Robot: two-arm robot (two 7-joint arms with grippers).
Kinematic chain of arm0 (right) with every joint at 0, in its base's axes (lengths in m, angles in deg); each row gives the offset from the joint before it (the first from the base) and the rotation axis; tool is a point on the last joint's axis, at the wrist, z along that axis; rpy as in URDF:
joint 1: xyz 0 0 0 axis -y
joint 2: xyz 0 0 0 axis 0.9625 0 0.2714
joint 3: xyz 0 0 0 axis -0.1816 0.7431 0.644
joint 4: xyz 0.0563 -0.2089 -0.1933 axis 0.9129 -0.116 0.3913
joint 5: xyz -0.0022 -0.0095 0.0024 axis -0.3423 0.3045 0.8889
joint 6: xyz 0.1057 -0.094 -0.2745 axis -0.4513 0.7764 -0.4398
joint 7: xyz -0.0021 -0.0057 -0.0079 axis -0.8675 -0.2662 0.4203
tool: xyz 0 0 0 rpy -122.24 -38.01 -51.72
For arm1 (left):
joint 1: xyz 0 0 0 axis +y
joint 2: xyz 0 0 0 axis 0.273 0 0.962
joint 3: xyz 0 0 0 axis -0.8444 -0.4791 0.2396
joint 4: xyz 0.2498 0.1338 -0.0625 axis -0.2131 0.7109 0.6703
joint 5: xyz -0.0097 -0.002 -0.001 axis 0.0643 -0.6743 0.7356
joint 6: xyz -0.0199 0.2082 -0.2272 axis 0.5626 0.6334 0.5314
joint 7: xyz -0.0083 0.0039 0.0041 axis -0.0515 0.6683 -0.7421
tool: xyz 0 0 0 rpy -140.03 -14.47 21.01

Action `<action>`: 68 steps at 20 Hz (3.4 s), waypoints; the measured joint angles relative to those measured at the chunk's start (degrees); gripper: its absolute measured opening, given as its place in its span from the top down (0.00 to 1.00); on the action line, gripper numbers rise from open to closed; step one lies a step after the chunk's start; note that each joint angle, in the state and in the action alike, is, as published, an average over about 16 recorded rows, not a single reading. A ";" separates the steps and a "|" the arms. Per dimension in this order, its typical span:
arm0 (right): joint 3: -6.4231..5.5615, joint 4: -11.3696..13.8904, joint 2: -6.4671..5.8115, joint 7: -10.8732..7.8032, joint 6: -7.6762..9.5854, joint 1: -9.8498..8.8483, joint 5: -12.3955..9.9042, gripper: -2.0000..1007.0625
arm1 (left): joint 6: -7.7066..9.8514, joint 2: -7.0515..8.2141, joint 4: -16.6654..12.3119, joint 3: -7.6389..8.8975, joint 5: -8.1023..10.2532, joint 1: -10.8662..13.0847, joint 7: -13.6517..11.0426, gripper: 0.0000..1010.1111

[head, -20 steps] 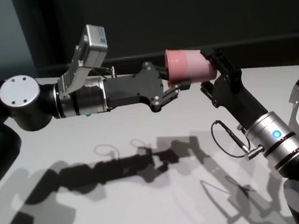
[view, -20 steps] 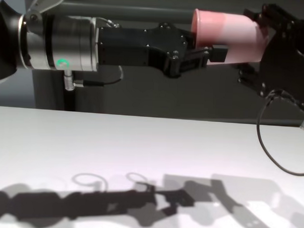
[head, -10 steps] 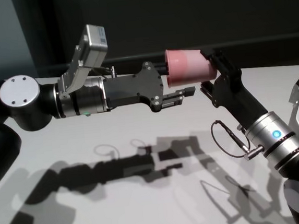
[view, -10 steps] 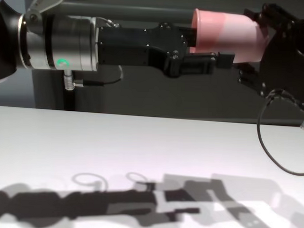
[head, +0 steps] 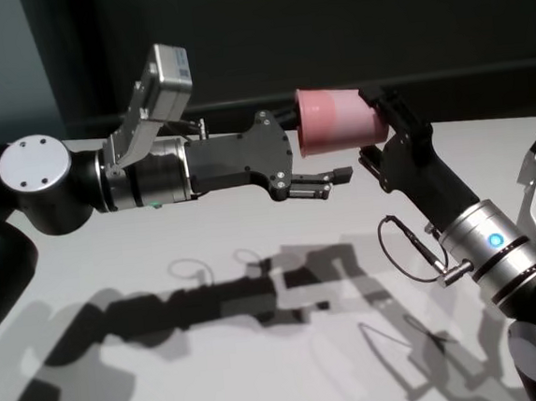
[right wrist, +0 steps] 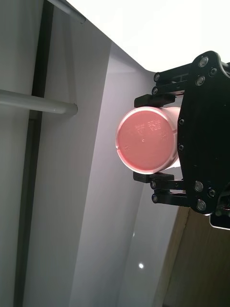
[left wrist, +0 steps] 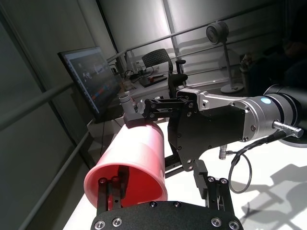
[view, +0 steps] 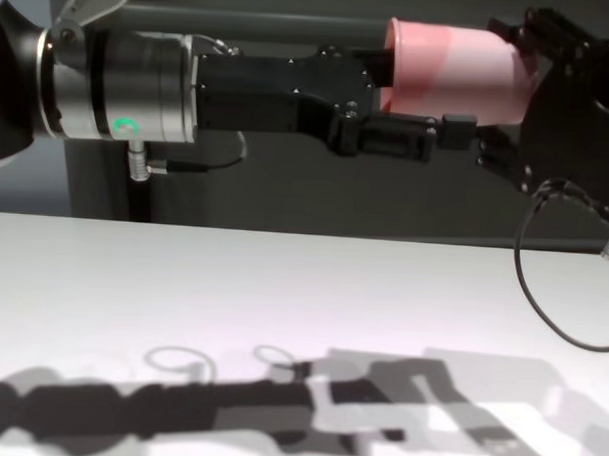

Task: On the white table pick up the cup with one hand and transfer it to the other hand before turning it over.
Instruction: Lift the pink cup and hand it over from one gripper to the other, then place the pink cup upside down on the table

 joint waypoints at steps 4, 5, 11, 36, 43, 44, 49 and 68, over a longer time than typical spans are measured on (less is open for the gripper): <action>0.00 0.00 0.00 0.00 0.00 0.00 0.00 0.24 | 0.00 0.00 0.00 0.00 0.00 0.00 0.00 0.09; 0.00 0.00 0.00 0.00 0.00 0.00 0.00 0.24 | 0.00 0.00 0.00 0.00 0.00 0.00 0.00 0.07; 0.00 0.00 0.00 0.00 0.00 0.00 0.00 0.24 | 0.00 0.00 0.00 0.00 0.00 0.00 0.00 0.01; 0.00 0.00 0.00 0.00 0.00 0.00 0.00 0.24 | 0.78 5.79 -4.31 3.45 2.74 5.69 2.65 0.01; 0.00 0.00 0.00 0.00 0.00 0.00 0.00 0.24 | 1.68 9.81 -8.58 7.31 3.55 10.53 9.10 0.01; 0.00 0.00 0.00 0.00 0.00 0.00 0.00 0.24 | 1.85 10.25 -9.19 7.97 3.53 11.37 10.52 0.01; 0.00 0.00 0.00 0.00 0.00 0.00 0.00 0.24 | 2.65 11.66 -11.60 10.97 2.67 15.50 17.92 0.01; 0.00 0.00 0.00 0.00 -0.01 0.00 0.00 0.24 | -2.42 7.74 -8.80 14.80 -3.33 26.62 32.33 0.01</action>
